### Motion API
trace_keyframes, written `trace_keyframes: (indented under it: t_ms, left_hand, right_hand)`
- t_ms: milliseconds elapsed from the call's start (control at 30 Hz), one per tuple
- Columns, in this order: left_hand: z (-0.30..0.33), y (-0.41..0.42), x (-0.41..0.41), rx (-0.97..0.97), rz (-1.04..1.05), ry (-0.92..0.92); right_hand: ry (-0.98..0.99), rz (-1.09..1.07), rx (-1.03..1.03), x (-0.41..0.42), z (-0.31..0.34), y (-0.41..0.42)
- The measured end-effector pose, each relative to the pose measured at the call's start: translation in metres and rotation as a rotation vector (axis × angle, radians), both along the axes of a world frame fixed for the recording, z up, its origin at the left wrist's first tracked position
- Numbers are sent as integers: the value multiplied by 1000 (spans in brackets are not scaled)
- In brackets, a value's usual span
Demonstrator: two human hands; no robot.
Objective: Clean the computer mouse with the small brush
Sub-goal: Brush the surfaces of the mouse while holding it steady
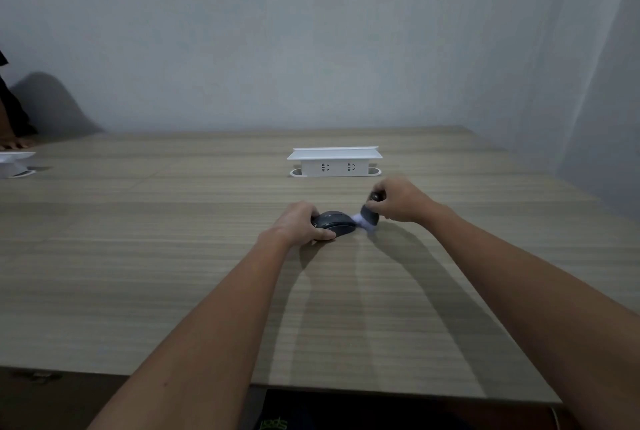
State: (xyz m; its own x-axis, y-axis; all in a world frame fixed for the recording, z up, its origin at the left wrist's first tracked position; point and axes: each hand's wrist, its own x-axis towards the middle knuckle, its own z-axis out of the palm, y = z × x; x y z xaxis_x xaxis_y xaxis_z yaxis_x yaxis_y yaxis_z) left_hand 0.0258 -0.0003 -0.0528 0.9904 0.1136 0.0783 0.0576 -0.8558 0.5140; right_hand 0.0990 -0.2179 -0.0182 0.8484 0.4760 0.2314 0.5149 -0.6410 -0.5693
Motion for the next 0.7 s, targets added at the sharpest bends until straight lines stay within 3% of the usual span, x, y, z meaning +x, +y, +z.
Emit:
trace_keyframes:
  t_ms: [67, 167, 300, 467, 600, 700]
  left_hand:
    - [-1, 0, 0, -3, -3, -6]
    - [-2, 3, 0, -4, -19, -3]
    - [-2, 4, 1, 10, -52, 11]
    - [-3, 5, 5, 20, -67, 24]
    - [-3, 5, 6, 30, -86, 23]
    - [-3, 6, 7, 40, -90, 20]
  right_hand:
    - [-50, -66, 25, 0, -1, 4]
    - [7, 14, 155, -6, 4, 10]
    - [42, -27, 8, 0, 3, 12]
    - [59, 4, 129, -3, 10, 15]
    - [66, -61, -7, 2, 7, 15]
    - [55, -42, 76, 2, 10, 15]
